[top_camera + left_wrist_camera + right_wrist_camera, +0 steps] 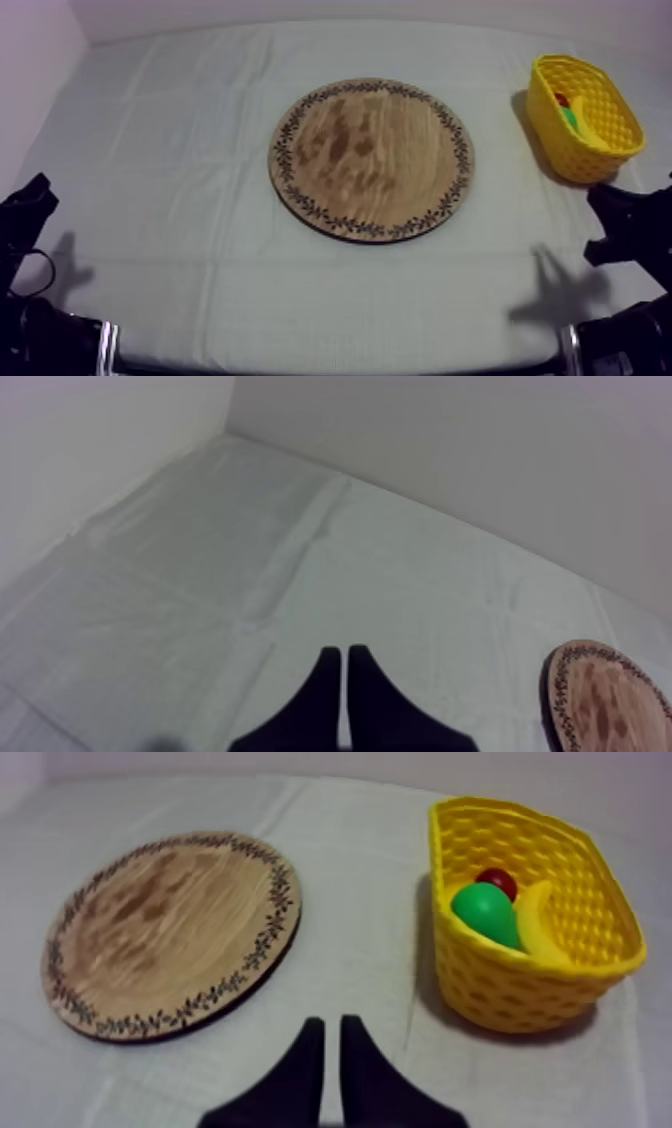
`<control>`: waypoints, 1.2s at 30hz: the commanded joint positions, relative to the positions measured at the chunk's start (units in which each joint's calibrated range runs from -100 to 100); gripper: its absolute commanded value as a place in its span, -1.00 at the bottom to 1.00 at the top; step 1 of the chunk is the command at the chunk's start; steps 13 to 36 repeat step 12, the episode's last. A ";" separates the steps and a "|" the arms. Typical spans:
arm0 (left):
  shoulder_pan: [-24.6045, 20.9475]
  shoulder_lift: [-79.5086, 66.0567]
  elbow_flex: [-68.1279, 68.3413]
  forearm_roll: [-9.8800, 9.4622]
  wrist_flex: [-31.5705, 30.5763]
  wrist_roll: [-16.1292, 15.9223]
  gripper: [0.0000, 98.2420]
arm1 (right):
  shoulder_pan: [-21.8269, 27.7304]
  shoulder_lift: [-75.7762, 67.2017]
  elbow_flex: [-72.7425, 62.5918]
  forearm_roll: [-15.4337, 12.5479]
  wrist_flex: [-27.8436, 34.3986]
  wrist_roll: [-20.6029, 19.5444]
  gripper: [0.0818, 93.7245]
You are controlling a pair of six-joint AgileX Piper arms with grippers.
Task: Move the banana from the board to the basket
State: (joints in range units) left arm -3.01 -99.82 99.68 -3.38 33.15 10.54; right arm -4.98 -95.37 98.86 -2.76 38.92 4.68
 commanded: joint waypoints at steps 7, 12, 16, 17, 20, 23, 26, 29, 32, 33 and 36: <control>0.01 0.00 -0.01 0.04 -0.01 -0.01 -1.00 | 0.41 -0.36 0.54 0.83 -1.21 6.63 -0.99; 0.01 0.00 -0.01 0.04 -0.01 -0.01 -1.00 | 0.15 -0.38 0.65 0.90 -1.49 8.29 -0.99; 0.01 0.00 -0.01 0.04 -0.01 -0.01 -1.00 | 0.15 -0.38 0.65 0.90 -1.49 8.29 -0.99; 0.01 0.00 -0.01 0.04 -0.01 -0.01 -1.00 | 0.15 -0.38 0.65 0.90 -1.49 8.29 -0.99; 0.01 0.00 -0.01 0.04 -0.01 -0.01 -1.00 | 0.15 -0.38 0.65 0.90 -1.49 8.29 -0.99; 0.01 0.00 -0.01 0.04 -0.01 -0.01 -1.00 | 0.15 -0.38 0.65 0.90 -1.49 8.29 -0.99; 0.01 0.00 -0.01 0.04 -0.01 -0.01 -1.00 | 0.15 -0.38 0.65 0.90 -1.49 8.29 -0.99; 0.01 0.00 -0.01 0.04 -0.01 -0.01 -1.00 | 0.15 -0.38 0.65 0.90 -1.49 8.29 -0.99; 0.01 0.00 -0.01 0.04 -0.01 -0.01 -1.00 | 0.15 -0.38 0.65 0.90 -1.49 8.29 -0.99; 0.01 0.00 -0.01 0.04 -0.01 -0.01 -1.00 | 0.15 -0.38 0.65 0.90 -1.49 8.29 -0.99; 0.01 0.00 -0.01 0.04 -0.01 -0.01 -1.00 | 0.15 -0.38 0.65 0.90 -1.49 8.29 -0.99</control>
